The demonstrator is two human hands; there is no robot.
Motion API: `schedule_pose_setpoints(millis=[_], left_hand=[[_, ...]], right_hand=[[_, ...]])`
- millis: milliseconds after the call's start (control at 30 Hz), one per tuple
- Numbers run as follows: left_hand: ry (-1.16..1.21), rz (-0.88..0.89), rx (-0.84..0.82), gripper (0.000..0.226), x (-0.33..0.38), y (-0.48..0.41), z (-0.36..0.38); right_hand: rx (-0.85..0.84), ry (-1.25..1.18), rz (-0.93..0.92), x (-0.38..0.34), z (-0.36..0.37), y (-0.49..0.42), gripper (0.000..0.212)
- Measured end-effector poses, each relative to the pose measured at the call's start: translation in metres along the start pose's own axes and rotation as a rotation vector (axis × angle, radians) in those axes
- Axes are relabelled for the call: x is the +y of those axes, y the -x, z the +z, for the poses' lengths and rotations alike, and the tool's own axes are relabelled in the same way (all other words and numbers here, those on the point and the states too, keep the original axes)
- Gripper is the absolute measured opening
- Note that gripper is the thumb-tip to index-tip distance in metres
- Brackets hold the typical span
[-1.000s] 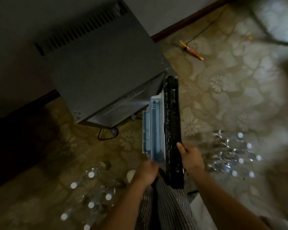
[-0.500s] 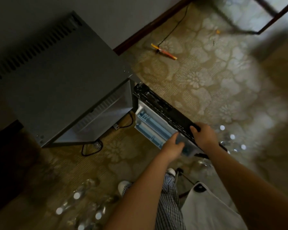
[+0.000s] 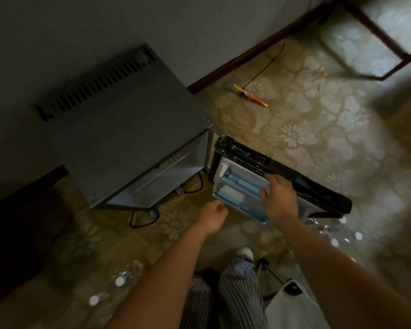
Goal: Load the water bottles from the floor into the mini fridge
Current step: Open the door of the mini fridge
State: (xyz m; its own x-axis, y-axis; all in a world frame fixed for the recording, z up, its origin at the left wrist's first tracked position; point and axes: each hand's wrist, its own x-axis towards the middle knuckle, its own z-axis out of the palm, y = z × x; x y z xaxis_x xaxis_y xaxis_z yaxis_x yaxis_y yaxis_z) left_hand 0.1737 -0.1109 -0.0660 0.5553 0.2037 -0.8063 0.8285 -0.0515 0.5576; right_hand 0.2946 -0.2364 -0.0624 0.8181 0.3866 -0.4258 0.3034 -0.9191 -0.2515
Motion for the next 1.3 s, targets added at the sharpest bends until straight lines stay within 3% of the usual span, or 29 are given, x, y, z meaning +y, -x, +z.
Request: schedule_pose_setpoints(millis=[133, 233, 333, 700, 967, 1300], left_hand=[[-0.006, -0.120, 0.035, 0.032, -0.041, 0.012, -0.025], [0.050, -0.166, 0.076, 0.028, -0.071, 0.019, -0.040], [0.162, -0.206, 0.152, 0.038, -0.106, 0.024, -0.051], [0.438, -0.350, 0.386, 0.023, -0.209, -0.017, -0.034], [0.292, -0.397, 0.403, 0.034, -0.288, -0.085, -0.025], [0.066, -0.357, 0.472, 0.039, -0.344, -0.154, -0.074]], right_hand=[[-0.222, -0.066, -0.086, -0.051, 0.029, 0.009, 0.035], [-0.369, -0.020, -0.143, -0.082, 0.050, 0.008, 0.022], [-0.516, 0.074, -0.255, -0.116, 0.073, 0.004, 0.020], [-0.795, 0.268, -0.519, -0.156, 0.184, -0.019, 0.019], [-0.843, 0.315, -0.665, -0.174, 0.280, -0.050, 0.021], [-0.834, 0.353, -0.812, -0.216, 0.368, -0.111, 0.029]])
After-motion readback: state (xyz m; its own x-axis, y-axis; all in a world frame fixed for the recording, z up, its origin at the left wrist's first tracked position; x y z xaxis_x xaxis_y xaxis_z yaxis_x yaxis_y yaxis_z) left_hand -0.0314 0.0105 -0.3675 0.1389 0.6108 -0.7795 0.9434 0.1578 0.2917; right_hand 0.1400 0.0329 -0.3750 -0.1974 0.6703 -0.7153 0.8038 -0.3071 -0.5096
